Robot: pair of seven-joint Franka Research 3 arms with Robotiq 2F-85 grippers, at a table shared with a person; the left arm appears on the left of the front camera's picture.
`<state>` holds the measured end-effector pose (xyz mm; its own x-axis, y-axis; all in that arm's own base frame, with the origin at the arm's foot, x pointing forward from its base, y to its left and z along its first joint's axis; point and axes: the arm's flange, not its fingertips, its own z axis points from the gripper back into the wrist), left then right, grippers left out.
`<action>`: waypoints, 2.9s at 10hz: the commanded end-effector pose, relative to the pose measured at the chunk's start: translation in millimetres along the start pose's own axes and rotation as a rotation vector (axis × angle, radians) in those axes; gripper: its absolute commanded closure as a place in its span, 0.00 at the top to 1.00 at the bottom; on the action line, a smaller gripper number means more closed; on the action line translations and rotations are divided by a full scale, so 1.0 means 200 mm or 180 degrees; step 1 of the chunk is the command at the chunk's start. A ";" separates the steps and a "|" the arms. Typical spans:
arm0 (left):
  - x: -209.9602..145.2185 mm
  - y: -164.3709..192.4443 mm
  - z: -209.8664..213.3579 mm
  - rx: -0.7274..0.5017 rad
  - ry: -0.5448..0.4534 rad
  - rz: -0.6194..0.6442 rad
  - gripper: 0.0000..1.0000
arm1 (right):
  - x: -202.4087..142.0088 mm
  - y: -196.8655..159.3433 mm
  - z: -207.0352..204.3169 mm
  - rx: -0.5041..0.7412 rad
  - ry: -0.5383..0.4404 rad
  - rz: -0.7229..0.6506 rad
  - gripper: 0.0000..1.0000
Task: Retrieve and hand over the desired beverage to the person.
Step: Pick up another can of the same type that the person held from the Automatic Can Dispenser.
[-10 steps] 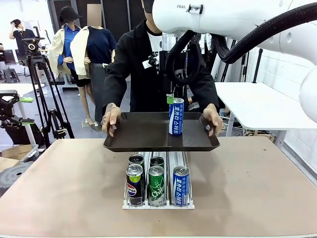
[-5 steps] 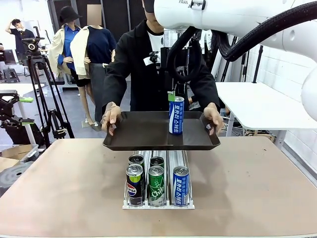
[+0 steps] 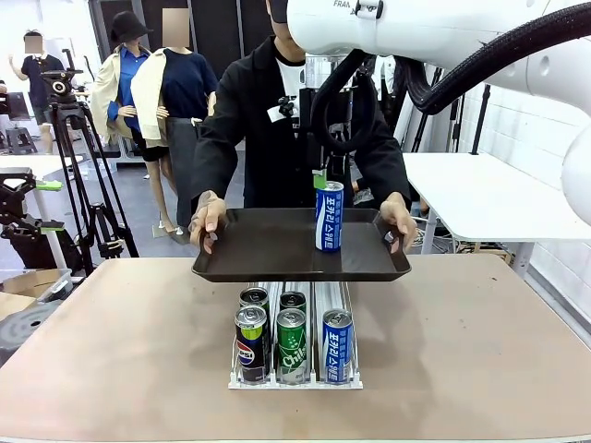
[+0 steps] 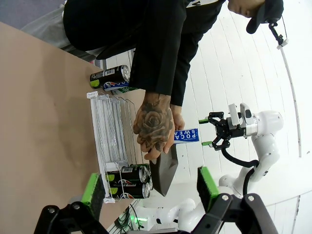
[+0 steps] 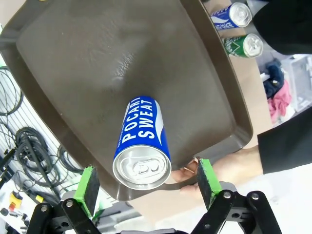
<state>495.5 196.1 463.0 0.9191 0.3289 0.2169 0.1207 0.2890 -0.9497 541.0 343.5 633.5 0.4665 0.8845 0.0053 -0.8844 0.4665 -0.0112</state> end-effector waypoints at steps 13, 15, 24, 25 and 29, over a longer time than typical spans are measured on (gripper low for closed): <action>0.00 -0.01 0.00 0.0001 -0.0001 0.0003 1.00 | -0.65 -0.34 0.24 0.0904 -0.1115 -0.0699 1.00; 0.00 -0.01 0.00 0.0001 -0.0001 0.0003 1.00 | -0.89 -0.47 0.18 0.1074 -0.1272 -0.1109 1.00; 0.00 -0.01 0.00 0.0001 -0.0001 0.0003 1.00 | -1.95 -0.86 -0.57 0.2624 -0.2757 -0.2054 1.00; 0.00 -0.01 0.00 0.0001 -0.0001 0.0003 1.00 | -2.01 -0.89 -0.66 0.2925 -0.2766 -0.2268 1.00; 0.00 -0.01 0.00 0.0001 -0.0001 0.0003 1.00 | -2.17 -0.91 -0.93 0.3397 -0.2859 -0.2604 1.00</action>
<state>495.3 196.8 462.7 0.9188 0.3302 0.2164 0.1199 0.2891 -0.9498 501.4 -126.7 450.6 0.9714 -0.0234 0.2365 -0.2192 0.2963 0.9296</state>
